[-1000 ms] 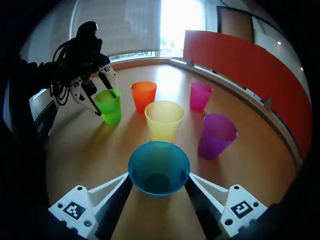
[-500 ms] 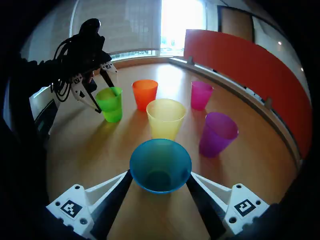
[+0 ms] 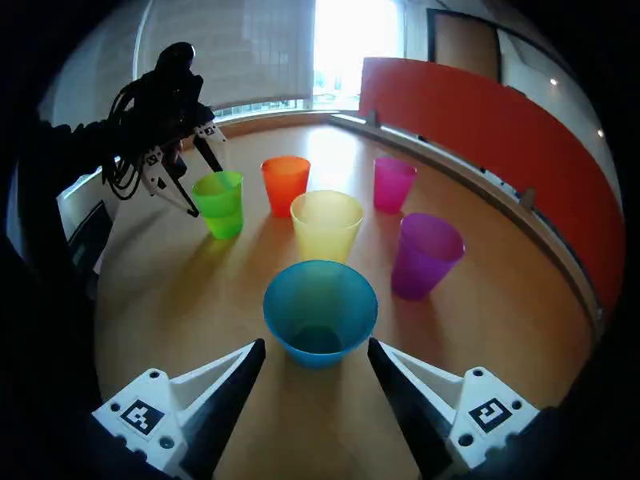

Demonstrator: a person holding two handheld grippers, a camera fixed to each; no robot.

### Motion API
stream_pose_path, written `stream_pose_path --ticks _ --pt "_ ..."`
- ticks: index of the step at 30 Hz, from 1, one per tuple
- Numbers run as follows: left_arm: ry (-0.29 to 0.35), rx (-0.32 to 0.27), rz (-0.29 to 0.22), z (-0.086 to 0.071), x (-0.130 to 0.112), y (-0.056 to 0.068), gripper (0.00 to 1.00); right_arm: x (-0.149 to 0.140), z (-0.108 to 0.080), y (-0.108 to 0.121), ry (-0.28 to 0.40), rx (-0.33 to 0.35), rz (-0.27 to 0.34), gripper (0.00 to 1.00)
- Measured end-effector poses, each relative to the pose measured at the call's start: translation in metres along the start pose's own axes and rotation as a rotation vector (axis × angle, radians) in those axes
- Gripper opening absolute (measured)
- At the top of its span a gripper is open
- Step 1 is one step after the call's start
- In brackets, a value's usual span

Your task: Pour water

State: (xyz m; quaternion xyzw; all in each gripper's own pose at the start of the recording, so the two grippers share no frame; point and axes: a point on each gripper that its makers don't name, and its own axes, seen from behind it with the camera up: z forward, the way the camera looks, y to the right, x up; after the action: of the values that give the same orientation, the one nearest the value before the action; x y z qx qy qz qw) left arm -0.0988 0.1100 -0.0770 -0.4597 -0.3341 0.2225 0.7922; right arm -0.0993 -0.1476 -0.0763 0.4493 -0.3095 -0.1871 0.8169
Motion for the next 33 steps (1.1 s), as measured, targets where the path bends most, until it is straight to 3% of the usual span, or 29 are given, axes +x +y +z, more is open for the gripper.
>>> stream_pose_path --ticks 16,33 --pt "0.047 0.124 -0.058 -0.038 -0.012 -0.019 0.86 -0.012 -0.036 0.0 0.021 -0.091 0.037 1.0" --pt "0.224 0.352 -0.266 -0.086 -0.012 -0.063 0.86 -0.013 -0.065 -0.001 0.096 -0.176 0.164 1.0"
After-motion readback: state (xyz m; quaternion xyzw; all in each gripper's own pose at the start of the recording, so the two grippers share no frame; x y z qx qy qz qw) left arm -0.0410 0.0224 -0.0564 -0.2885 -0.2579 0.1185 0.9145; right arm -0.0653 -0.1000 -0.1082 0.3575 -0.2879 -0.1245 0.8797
